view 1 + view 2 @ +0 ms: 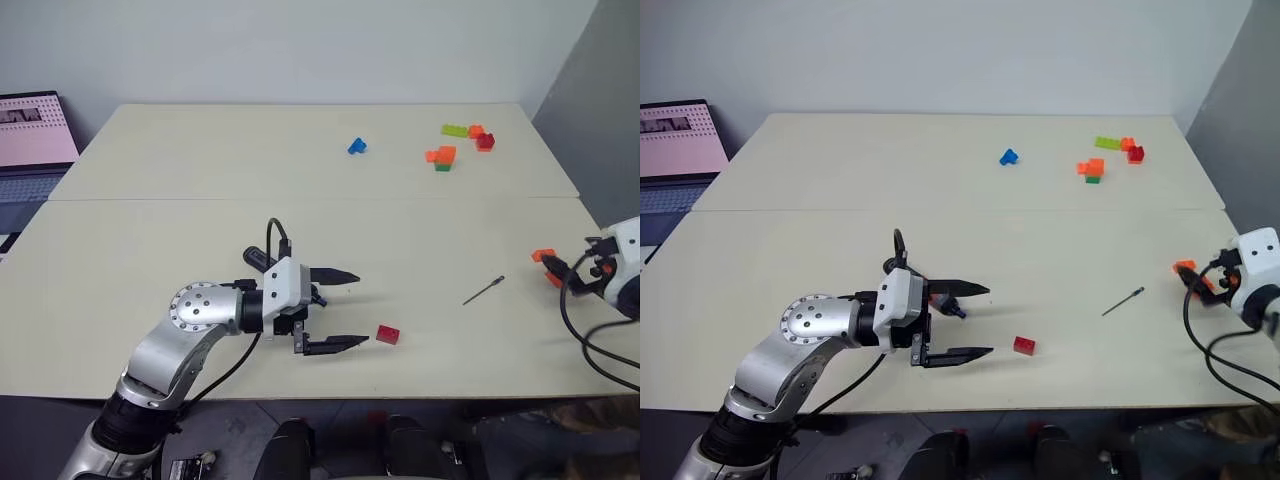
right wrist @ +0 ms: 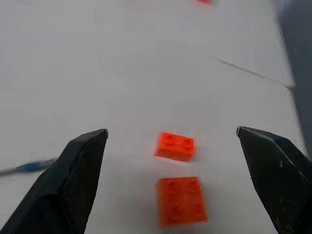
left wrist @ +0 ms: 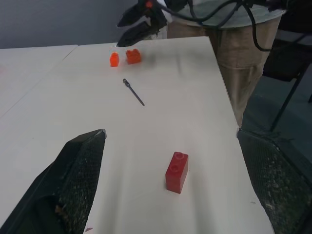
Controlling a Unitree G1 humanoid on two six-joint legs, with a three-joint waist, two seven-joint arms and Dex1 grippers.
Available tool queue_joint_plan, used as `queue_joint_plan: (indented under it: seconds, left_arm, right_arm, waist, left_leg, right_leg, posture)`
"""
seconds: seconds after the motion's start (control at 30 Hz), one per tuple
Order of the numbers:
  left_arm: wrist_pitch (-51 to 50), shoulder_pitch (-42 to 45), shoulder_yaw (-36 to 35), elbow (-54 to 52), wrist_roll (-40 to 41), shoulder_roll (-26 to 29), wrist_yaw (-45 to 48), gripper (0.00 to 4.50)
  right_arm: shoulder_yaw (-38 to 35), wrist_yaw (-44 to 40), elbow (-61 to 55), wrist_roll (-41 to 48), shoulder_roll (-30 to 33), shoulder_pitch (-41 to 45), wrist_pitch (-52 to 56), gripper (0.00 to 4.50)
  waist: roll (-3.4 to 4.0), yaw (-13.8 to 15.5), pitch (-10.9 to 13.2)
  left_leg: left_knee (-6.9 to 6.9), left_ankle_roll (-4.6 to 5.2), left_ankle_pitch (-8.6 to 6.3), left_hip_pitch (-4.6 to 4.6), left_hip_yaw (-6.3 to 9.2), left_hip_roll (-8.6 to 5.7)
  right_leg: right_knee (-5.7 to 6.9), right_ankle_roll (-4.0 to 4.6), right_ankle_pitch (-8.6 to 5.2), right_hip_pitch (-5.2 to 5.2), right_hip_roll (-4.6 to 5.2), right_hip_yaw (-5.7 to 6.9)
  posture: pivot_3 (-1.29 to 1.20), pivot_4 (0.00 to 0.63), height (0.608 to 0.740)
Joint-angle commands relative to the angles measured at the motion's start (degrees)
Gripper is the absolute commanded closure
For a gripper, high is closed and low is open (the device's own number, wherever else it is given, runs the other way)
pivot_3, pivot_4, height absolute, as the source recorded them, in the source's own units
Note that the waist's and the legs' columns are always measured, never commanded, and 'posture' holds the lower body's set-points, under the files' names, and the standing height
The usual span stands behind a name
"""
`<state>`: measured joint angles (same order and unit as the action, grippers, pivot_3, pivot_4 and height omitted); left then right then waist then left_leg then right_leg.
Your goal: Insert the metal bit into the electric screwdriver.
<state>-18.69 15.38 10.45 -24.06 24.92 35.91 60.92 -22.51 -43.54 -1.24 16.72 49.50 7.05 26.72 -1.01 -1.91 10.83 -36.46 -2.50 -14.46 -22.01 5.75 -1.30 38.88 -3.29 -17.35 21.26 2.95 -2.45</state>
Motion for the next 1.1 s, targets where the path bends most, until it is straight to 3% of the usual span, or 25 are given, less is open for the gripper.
queue_joint_plan:
  seconds: [0.03, 0.27, 0.43, 0.7, 0.8, 1.1]
  left_arm:
    - [1.6, -1.0, -1.5, -0.2, -0.3, 3.7, 3.4, 0.00]
    - [4.5, -4.5, -1.8, 0.0, -1.7, 13.2, 11.2, 0.00]
    - [4.7, -6.5, -1.7, -1.1, -3.6, 15.2, 10.8, 0.00]
    - [3.0, -9.3, -1.7, -4.4, -4.0, 15.4, 8.8, 0.00]
    - [2.9, -9.1, -1.9, -4.4, -3.9, 14.9, 8.3, 0.00]
    - [3.6, -9.1, -2.1, -3.8, -3.5, 14.2, 7.9, 0.00]
  right_arm:
    - [4.0, -10.7, -12.0, 5.6, 4.3, -2.5, 1.7, 0.04]
    - [21.6, -19.2, -24.6, 6.2, 6.8, 3.7, 4.1, 0.04]
    - [32.1, -16.5, -23.8, 2.0, 1.3, 8.0, 4.5, 0.04]
    - [39.3, -14.0, -17.0, -4.1, -5.7, 7.6, -0.5, 0.04]
    - [39.2, -14.2, -15.6, -4.8, -6.6, 7.7, -1.8, 0.50]
    - [39.8, -14.0, -14.9, -5.8, -8.3, 7.2, -3.5, 2.81]
  waist:
    - [0.00, -0.3, 0.0]
    - [-0.02, -0.4, 0.0]
    - [-0.11, 0.3, 0.0]
    - [-0.13, 0.3, 0.0]
    - [-0.11, 0.3, 0.0]
    - [-0.11, 0.3, 0.0]
  left_leg:
    - [0.01, 0.00, 0.00, 0.01, -0.01, 0.01]
    - [0.02, 0.00, 0.00, 0.03, 0.08, 0.09]
    - [0.02, 0.00, 0.00, -0.12, 0.25, 0.10]
    - [-0.06, -0.01, 0.00, -0.53, 0.46, 0.01]
    - [-0.07, 0.00, 0.00, -0.50, 0.42, 0.00]
    - [-0.12, 0.00, 0.00, -0.45, 0.43, 0.02]
  right_leg:
    - [0.00, 0.00, 0.00, 0.01, -0.01, -0.02]
    - [-0.03, 0.02, -0.03, 0.02, -0.13, 0.01]
    - [-0.21, 0.03, -0.03, 0.04, -0.03, 0.10]
    - [-0.23, 0.00, 0.01, 0.28, 0.08, 0.24]
    - [-0.12, 0.00, 0.00, 0.30, 0.07, 0.26]
    - [-0.05, 0.01, 0.00, 0.26, 0.02, 0.26]
  posture:
    - [0.00, 0.150, 0.740]
    - [0.00, 0.150, 0.740]
    - [0.00, 0.150, 0.740]
    - [0.00, 0.150, 0.740]
    - [0.00, 0.150, 0.740]
    - [0.00, 0.150, 0.740]
